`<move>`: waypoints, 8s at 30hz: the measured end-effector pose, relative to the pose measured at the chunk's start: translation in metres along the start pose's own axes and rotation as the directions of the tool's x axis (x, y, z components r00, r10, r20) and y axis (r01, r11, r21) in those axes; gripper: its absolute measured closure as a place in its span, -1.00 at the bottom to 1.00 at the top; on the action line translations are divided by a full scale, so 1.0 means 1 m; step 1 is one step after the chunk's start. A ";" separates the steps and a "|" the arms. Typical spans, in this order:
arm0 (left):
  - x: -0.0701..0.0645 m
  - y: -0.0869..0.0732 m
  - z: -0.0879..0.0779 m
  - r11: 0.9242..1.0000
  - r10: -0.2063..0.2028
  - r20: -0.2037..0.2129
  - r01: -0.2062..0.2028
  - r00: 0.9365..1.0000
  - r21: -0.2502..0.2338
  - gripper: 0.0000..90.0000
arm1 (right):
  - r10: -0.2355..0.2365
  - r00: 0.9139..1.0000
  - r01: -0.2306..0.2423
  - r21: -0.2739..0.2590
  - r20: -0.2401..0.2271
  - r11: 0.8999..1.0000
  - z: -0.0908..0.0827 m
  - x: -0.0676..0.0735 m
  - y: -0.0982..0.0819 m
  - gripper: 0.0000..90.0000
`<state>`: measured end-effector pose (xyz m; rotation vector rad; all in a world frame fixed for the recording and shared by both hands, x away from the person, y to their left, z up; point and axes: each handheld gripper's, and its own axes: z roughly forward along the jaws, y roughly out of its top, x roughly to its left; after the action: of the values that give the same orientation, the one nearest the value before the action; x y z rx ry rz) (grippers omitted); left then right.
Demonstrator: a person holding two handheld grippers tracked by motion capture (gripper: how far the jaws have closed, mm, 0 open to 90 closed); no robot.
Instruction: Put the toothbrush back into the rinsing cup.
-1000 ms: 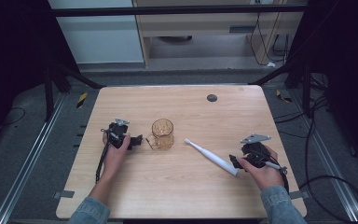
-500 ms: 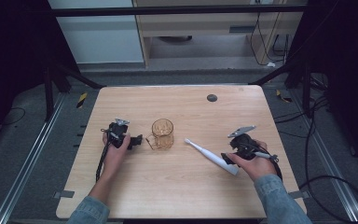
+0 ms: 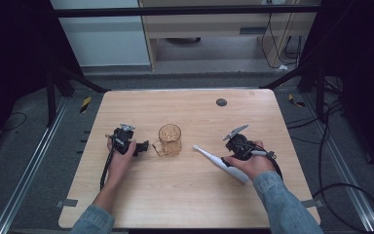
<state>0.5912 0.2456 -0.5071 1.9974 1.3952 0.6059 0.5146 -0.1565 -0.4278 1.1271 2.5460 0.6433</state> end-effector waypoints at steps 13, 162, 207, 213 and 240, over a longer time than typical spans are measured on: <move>0.000 0.000 0.000 1.000 0.000 0.000 0.000 1.000 0.000 -1.00 | -0.009 1.000 0.011 0.053 -0.022 0.999 0.015 0.004 0.011 -0.04; 0.000 0.000 0.000 1.000 -0.001 0.000 0.001 1.000 -0.002 -1.00 | 0.167 0.982 -0.187 -0.510 -0.086 0.840 -0.020 0.003 0.149 0.49; 0.000 0.000 0.000 1.000 -0.003 0.000 0.003 1.000 -0.003 -1.00 | 0.051 0.990 -0.121 -0.587 -0.135 0.801 0.001 0.052 0.186 0.49; 0.000 0.000 0.000 1.000 -0.004 0.000 0.004 1.000 -0.003 -1.00 | 0.044 0.989 -0.119 -0.585 -0.141 0.802 0.005 0.055 0.187 0.49; 0.000 0.000 0.000 1.000 -0.002 0.000 0.002 1.000 -0.003 -1.00 | 0.025 0.986 -0.106 -0.508 -0.163 0.855 0.043 0.073 0.174 0.49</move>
<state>0.5915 0.2455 -0.5073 1.9927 1.3954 0.6067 0.5942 0.0139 -0.3826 0.9976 2.2338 1.3784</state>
